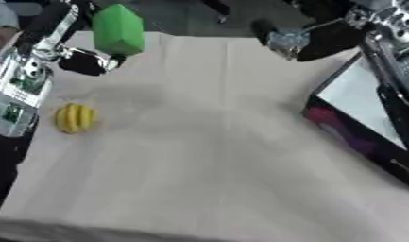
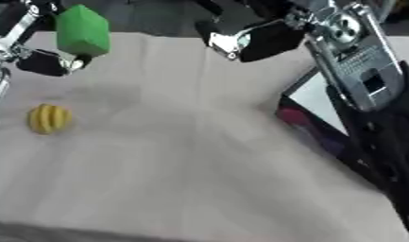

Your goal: Pick up the objects with one hand, pass them to the other hand, and then place them into the box on the other side of the table.

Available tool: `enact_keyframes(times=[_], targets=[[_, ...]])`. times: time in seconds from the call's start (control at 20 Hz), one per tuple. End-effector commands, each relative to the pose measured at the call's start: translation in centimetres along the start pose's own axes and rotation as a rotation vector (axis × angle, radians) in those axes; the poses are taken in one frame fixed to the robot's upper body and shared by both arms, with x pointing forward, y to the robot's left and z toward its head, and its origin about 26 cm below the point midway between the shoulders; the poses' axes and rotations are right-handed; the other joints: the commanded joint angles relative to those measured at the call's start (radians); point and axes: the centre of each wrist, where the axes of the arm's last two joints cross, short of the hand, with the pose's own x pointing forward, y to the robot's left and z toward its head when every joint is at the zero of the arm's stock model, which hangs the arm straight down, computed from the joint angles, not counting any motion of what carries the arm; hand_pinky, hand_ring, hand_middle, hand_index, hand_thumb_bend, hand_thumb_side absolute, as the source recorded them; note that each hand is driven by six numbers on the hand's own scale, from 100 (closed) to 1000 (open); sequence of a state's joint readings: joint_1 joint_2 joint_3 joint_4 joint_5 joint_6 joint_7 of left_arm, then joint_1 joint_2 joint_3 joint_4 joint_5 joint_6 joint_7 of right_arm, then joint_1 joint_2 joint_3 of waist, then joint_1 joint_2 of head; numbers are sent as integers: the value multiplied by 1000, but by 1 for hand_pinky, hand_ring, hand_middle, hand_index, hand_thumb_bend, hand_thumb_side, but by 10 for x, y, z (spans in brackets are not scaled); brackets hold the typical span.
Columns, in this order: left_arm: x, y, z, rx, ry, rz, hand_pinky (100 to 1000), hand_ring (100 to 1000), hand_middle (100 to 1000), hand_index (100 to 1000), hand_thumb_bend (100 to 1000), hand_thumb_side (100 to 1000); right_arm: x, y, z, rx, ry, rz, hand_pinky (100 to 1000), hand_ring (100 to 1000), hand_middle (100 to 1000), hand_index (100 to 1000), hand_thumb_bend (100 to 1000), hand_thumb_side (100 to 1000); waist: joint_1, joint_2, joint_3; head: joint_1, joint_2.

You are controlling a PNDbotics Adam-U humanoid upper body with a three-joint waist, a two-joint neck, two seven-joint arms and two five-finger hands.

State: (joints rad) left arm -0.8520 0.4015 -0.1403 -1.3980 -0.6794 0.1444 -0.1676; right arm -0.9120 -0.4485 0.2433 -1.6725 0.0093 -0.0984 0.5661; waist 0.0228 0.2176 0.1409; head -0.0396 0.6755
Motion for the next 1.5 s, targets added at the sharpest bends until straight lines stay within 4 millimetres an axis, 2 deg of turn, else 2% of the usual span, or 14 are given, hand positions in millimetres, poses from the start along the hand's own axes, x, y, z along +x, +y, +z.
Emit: enact_keyframes(times=[0.05,0.4,0.45,0.65,0.8,1.5], targets=[[11,6,-1,35,-43,-10,737,669,634,612,245,100,6,-3,-8,17,-17,41,1000,1000,1000,1000,100,230,-13,-33,6,-12,4],[13,3,-1,38,-50,-4,737,669,634,612,245,100,6,0,-10,23,-16,52,1000,1000,1000,1000,100,230,-13,-32,9,-14,4],[14,3,-1,38,-53,-4,707,637,608,606,241,100,6,0,-11,24,-17,52,1000,1000,1000,1000,100,195,-13,-31,9,-15,3],[52,-6,0,75,-188,15,696,628,605,605,258,100,7,11,-25,35,-15,55,1000,1000,1000,1000,100,180,-11,-18,29,-24,-6],[68,-7,4,96,-212,-7,683,621,601,602,285,100,6,17,-31,32,-4,76,1000,1000,1000,1000,100,170,-10,-13,37,-18,-13],[96,-24,5,100,-225,-187,679,624,604,600,335,100,8,26,-38,51,-27,93,1000,1000,1000,1000,100,136,-8,-5,43,12,-26]])
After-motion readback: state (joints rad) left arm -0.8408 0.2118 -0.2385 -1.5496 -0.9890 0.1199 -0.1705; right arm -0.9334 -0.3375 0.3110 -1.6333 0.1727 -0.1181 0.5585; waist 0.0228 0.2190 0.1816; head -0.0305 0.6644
